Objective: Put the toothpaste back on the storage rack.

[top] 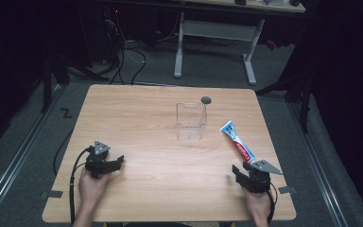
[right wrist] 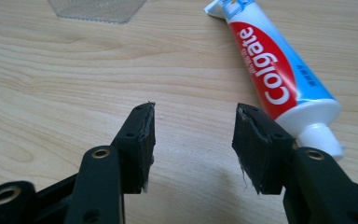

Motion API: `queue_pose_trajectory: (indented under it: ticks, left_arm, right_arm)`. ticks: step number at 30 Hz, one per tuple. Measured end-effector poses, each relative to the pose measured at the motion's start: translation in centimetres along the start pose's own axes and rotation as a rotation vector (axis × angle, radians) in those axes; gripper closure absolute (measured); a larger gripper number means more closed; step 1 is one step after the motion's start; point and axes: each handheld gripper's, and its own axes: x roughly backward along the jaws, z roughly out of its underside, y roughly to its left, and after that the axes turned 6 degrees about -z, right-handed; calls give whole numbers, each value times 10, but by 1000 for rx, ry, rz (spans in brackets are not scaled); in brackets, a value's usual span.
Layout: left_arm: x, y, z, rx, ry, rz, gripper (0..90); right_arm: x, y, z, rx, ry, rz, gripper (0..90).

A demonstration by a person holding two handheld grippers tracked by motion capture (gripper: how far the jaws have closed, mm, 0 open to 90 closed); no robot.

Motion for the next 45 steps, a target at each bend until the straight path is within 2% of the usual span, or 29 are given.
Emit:
queue_pose_trajectory:
  ticks: [7, 16, 22, 34, 43, 45]
  left_arm:
    - [0, 0, 0, 0, 1, 1, 289]
    - [0, 0, 0, 0, 1, 1, 289]
    - [0, 0, 0, 0, 1, 1, 290]
    - [0, 0, 0, 0, 1, 1, 289]
    - [0, 0, 0, 0, 2, 1, 289]
    - [0, 0, 0, 0, 1, 1, 289]
  right_arm:
    - [8, -6, -2, -13, -14, 19, 491]
    - [13, -10, -14, 32, -14, 45, 471]
    - [10, -10, -31, 80, 0, 54, 464]
    - [5, -15, -56, 102, 40, 69, 465]
    - [-1, -14, -72, 150, 27, 75, 496]
    - [-4, -13, -75, 147, 33, 79, 499]
